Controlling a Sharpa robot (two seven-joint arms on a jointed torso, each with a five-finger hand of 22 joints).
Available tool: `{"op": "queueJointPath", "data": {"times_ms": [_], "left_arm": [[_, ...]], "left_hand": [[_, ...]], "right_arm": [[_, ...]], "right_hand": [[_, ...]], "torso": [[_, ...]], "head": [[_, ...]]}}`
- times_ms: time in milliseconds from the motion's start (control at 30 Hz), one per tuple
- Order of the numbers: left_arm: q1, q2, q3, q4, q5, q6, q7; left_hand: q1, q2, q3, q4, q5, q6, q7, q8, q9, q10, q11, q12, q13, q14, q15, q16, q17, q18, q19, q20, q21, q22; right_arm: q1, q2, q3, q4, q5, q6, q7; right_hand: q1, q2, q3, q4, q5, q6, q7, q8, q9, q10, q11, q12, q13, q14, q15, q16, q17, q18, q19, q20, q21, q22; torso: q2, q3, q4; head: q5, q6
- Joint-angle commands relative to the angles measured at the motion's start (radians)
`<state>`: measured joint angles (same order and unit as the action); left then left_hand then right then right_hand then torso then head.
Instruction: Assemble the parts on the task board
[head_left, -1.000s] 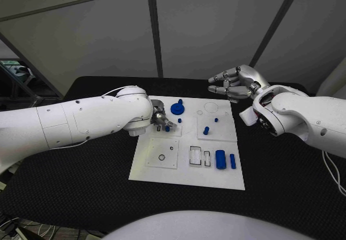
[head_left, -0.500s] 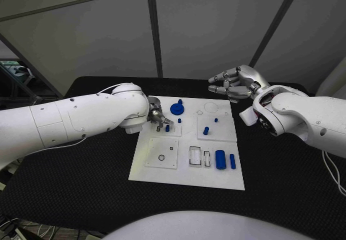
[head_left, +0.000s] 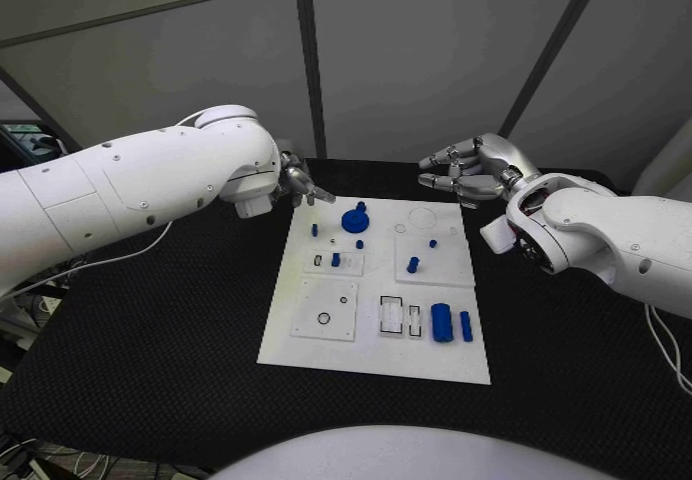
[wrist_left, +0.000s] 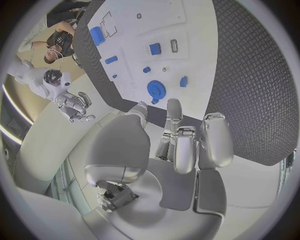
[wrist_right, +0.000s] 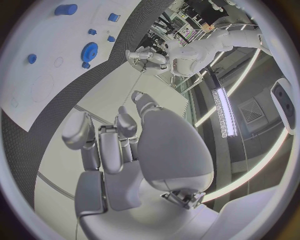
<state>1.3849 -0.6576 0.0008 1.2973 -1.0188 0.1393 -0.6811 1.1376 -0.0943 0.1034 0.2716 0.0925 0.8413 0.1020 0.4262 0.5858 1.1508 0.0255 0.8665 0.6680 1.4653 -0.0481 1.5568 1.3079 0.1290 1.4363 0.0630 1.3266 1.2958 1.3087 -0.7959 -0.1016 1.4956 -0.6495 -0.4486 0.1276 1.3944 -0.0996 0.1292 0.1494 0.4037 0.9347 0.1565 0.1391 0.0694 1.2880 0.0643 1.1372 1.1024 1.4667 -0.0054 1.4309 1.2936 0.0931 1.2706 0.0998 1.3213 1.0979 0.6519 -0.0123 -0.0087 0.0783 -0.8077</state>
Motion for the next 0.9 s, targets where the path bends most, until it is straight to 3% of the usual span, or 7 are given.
{"op": "queueJointPath", "data": {"times_ms": [33,133,200,233,367,567,900], "left_arm": [[0.006,0.029,0.000,-0.063,0.022,0.072,0.001],[0.009,0.054,-0.013,-0.115,0.023,0.094,0.005],[0.010,0.066,-0.021,-0.141,0.024,0.106,0.007],[0.009,0.072,-0.026,-0.153,0.024,0.111,0.008],[0.005,0.092,-0.040,-0.193,0.021,0.121,0.014],[-0.004,0.124,-0.053,-0.247,0.018,0.140,0.021],[-0.021,0.155,-0.061,-0.298,0.003,0.147,0.038]], "left_hand": [[0.016,0.005,-0.012,0.001,0.003,0.004,0.001,-0.005,-0.012,0.008,0.001,0.028,0.035,0.096,0.009,-0.006,0.236,-0.058,-0.003,0.002,-0.005,0.000],[0.028,0.017,-0.032,0.007,0.003,0.048,-0.009,0.019,-0.017,0.127,-0.007,0.236,0.274,0.099,0.003,0.000,0.244,-0.061,0.005,-0.001,0.005,0.014],[0.033,0.024,-0.047,0.010,0.003,0.067,-0.018,0.040,-0.011,0.172,-0.015,0.330,0.383,0.102,-0.003,0.005,0.251,-0.063,0.012,-0.007,0.014,0.025],[0.035,0.028,-0.053,0.010,0.003,0.070,-0.020,0.048,-0.008,0.180,-0.017,0.352,0.409,0.102,-0.006,0.006,0.252,-0.064,0.015,-0.009,0.018,0.030],[0.039,0.037,-0.064,0.012,0.004,0.070,-0.023,0.060,-0.002,0.187,-0.020,0.380,0.441,0.103,-0.008,0.007,0.254,-0.066,0.019,-0.012,0.023,0.036],[0.038,0.041,-0.072,0.014,0.003,0.068,-0.024,0.065,0.000,0.182,-0.021,0.380,0.438,0.103,-0.009,0.008,0.254,-0.068,0.023,-0.013,0.030,0.044],[0.016,0.042,-0.107,0.017,0.000,0.063,-0.025,0.076,0.005,0.172,-0.022,0.382,0.439,0.103,-0.010,0.008,0.255,-0.070,0.029,-0.015,0.037,0.054]], "right_arm": [[0.002,0.003,0.001,-0.001,0.005,0.007,0.002],[0.002,0.004,0.001,-0.001,0.005,0.007,0.000],[0.002,0.005,0.001,-0.001,0.005,0.008,-0.001],[0.002,0.005,0.001,-0.001,0.005,0.009,-0.001],[0.002,0.004,0.001,0.000,0.005,0.010,-0.002],[0.002,0.006,0.001,0.001,0.005,0.012,-0.002],[0.002,0.007,0.001,0.003,0.005,0.013,-0.002]], "right_hand": [[-0.006,0.000,-0.001,0.005,0.003,-0.005,-0.002,0.000,-0.002,-0.003,0.000,-0.004,-0.001,0.043,-0.005,-0.006,0.001,0.007,-0.002,0.000,-0.007,-0.002],[-0.007,0.000,-0.001,0.005,0.004,-0.006,-0.002,0.000,-0.002,-0.003,-0.001,-0.004,-0.002,0.043,-0.005,-0.007,0.000,0.007,-0.002,0.000,-0.006,-0.001],[-0.007,0.000,-0.001,0.005,0.004,-0.006,-0.002,0.000,-0.002,-0.003,-0.001,-0.004,-0.002,0.043,-0.005,-0.006,0.001,0.007,-0.002,0.000,-0.006,-0.001],[-0.007,0.000,-0.001,0.005,0.004,-0.006,-0.002,0.000,-0.002,-0.003,-0.001,-0.004,-0.002,0.043,-0.005,-0.006,0.001,0.007,-0.002,0.000,-0.006,-0.001],[-0.007,0.000,-0.001,0.005,0.004,-0.006,-0.002,0.000,-0.002,-0.003,-0.001,-0.004,-0.002,0.043,-0.005,-0.006,0.001,0.007,-0.002,0.000,-0.006,-0.001],[-0.007,0.000,-0.001,0.005,0.004,-0.006,-0.002,0.000,-0.002,-0.003,-0.001,-0.004,-0.002,0.043,-0.005,-0.006,0.001,0.007,-0.002,0.000,-0.006,-0.001],[-0.007,0.000,-0.001,0.005,0.004,-0.006,-0.002,0.000,-0.002,-0.003,-0.001,-0.004,-0.002,0.043,-0.005,-0.006,0.001,0.007,-0.002,0.000,-0.006,-0.001]], "torso": [[0.001,0.0005,-0.0008],[0.002,0.0001,-0.0017],[0.003,-0.0006,-0.0018],[0.004,-0.0005,-0.0018],[0.004,-0.0012,0.0001],[0.002,-0.0009,-0.0015],[0.002,0.0001,-0.0010]], "head": [[0.005,0.004],[0.007,0.005],[0.007,0.006],[0.007,0.006],[0.007,0.005],[0.011,0.002],[0.011,0.002]]}}
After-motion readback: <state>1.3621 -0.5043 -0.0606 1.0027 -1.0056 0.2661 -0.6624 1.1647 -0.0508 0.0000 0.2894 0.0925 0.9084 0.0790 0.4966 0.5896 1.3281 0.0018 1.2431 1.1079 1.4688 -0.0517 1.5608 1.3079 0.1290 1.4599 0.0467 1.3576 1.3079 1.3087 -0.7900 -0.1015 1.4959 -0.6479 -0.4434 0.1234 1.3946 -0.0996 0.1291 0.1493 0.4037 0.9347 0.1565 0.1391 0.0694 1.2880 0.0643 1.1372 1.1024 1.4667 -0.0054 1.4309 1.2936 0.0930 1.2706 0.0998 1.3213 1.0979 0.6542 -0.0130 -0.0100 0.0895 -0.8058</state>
